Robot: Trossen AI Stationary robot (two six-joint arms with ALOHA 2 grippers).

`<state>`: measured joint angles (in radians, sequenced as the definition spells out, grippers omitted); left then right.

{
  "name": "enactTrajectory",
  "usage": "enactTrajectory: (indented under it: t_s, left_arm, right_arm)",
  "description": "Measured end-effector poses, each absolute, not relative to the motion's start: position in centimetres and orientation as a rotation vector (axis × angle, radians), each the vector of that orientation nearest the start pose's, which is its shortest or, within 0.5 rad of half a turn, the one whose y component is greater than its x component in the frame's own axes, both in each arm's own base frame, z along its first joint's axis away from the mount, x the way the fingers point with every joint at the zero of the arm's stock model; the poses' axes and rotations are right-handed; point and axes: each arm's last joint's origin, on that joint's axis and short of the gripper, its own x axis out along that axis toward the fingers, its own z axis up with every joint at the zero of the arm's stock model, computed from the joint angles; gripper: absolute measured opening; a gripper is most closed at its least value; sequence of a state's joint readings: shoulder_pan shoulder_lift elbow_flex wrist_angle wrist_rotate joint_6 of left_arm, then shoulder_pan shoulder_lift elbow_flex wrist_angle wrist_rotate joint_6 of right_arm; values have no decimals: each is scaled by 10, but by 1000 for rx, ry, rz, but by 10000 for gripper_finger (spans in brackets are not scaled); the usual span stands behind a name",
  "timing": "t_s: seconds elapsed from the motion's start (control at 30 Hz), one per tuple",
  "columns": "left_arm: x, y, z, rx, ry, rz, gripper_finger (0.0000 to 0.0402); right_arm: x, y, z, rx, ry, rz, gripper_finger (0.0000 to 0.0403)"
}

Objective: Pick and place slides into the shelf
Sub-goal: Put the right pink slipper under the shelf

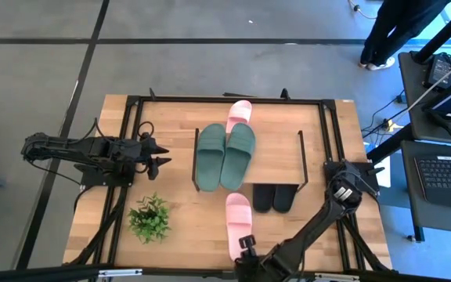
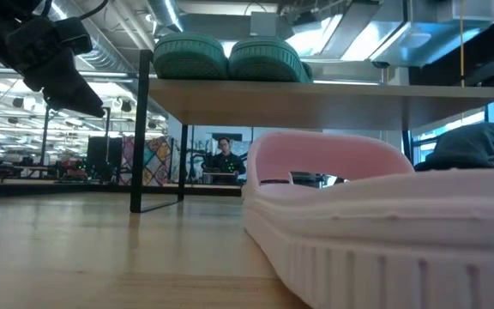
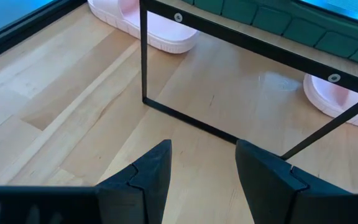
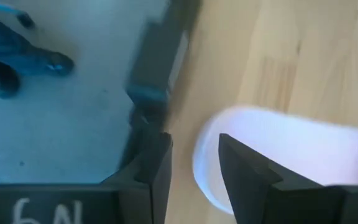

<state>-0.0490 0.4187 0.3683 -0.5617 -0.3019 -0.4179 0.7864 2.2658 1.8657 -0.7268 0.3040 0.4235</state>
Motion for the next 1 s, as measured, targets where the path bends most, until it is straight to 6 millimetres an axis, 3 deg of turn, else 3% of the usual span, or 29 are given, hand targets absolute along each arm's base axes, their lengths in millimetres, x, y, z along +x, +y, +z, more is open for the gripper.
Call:
enactTrajectory:
  t_s: [0.17,0.5,0.73,1.0]
  left_arm:
    - [105,3,204,-312,539,371,170]
    - [105,3,203,-348,538,374,170]
    - [105,3,203,-348,541,374,170]
    - [104,3,203,-343,543,373,170]
  right_arm:
    - [338,326,161,-201,1083,166,133]
    - [340,325,155,-180,1046,104,129]
    - [345,328,133,-200,1071,126,89]
    - [347,324,131,-169,1110,84,14]
